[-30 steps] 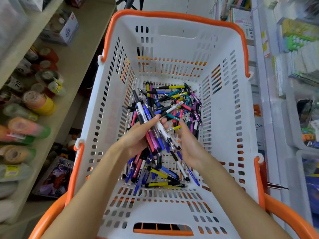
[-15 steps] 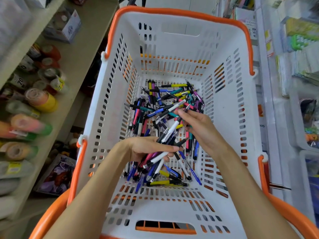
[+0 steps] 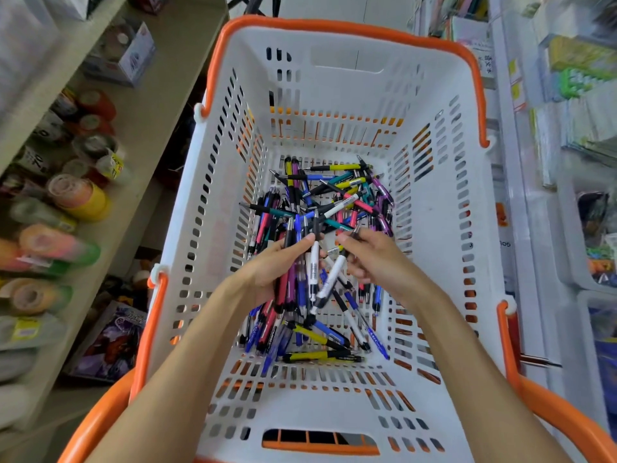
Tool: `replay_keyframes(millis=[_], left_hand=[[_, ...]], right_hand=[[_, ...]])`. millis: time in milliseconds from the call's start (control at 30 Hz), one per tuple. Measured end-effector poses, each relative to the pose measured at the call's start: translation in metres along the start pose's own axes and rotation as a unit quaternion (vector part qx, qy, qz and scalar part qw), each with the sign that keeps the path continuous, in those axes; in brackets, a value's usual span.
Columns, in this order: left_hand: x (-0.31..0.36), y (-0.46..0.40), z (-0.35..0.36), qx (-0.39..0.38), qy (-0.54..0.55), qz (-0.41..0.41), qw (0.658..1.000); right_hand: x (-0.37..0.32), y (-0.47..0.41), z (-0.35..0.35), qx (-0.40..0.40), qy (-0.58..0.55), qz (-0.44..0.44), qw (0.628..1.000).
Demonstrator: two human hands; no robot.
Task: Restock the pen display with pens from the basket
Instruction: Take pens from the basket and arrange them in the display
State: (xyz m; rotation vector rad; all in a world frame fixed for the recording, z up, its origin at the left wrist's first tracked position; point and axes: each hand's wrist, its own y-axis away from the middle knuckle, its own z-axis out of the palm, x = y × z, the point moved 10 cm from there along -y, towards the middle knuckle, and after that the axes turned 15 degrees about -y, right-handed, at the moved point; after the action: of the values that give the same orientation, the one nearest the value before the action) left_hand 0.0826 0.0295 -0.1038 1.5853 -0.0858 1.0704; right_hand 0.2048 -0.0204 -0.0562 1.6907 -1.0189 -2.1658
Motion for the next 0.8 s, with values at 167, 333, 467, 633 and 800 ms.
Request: replay_keyframes(millis=[167, 333, 467, 633, 800], left_hand=[[-0.007, 0.006, 0.011, -0.038, -0.086, -0.034, 0.995], [-0.006, 0.014, 0.011, -0.078, -0.184, -0.066, 0.978], [-0.009, 0.015, 0.010, -0.069, -0.196, -0.092, 0.974], [-0.007, 0.008, 0.001, -0.004, -0.177, -0.061, 0.982], [0.016, 0.013, 0.002, 0.013, -0.059, 0.017, 0.998]], right_hand=[[-0.002, -0.004, 0.003, 0.012, 0.023, -0.025, 0.999], [0.010, -0.001, -0.001, -0.038, 0.061, 0.046, 0.996], [0.009, 0.002, 0.012, -0.099, -0.011, 0.055, 0.994], [0.010, -0.002, 0.009, -0.053, 0.059, 0.029, 0.996], [-0.003, -0.002, -0.008, 0.021, -0.020, -0.019, 0.999]])
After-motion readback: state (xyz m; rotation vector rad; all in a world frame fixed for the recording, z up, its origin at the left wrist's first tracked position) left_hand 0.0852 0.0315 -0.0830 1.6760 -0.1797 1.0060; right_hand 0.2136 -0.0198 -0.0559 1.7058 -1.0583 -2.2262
